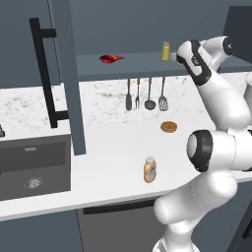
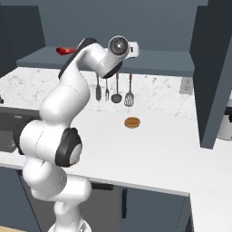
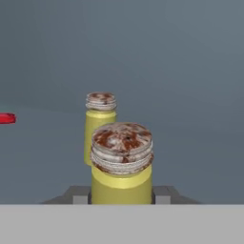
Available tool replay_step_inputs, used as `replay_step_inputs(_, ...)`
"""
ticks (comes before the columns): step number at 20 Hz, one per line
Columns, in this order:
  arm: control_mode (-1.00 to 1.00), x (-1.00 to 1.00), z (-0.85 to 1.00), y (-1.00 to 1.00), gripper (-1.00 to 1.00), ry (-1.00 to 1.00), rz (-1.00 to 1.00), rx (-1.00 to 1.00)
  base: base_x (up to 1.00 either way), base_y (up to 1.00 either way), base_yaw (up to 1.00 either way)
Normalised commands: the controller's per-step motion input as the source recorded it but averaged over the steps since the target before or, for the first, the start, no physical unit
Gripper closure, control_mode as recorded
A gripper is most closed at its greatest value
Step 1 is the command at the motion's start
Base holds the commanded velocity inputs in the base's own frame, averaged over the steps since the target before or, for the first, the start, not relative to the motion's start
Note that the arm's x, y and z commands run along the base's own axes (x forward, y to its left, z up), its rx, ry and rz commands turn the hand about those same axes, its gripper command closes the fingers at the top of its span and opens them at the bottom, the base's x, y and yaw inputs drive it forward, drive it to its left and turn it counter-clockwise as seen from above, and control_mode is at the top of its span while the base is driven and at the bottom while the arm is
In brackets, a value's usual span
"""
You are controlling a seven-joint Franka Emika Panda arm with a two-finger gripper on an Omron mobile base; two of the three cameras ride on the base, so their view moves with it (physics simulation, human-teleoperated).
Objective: Put the shaker and condiment bottle from the counter next to their counterparts in the cabinet.
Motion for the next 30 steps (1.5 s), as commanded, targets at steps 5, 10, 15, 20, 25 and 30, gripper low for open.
replay_step_inputs(5, -1.00, 0.59, -0.15, -0.12, 1.00, 0.00, 0.00, 0.00, 0.00, 0.00, 0.00)
replay_step_inputs(10, -1.00, 0.53, -0.19, -0.13, 1.00, 0.00, 0.00, 0.00, 0.00, 0.00, 0.00)
replay_step_inputs(15, -1.00, 0.30, -0.35, -0.09, -1.00, 0.00, 0.00, 0.00, 0.00, 0.00, 0.00)
replay_step_inputs(20, -1.00, 0.00, -0.30, -0.16, -1.00, 0.00, 0.00, 0.05, 0.00, 0.00, 0.00)
replay_step_inputs(25, -1.00, 0.00, -0.08, -0.21, -1.00, 0.00, 0.00, 0.07, 0.00, 0.00, 0.00)
replay_step_inputs(30, -1.00, -0.18, 0.00, -0.20, -1.00, 0.00, 0.00, 0.07, 0.00, 0.00, 0.00)
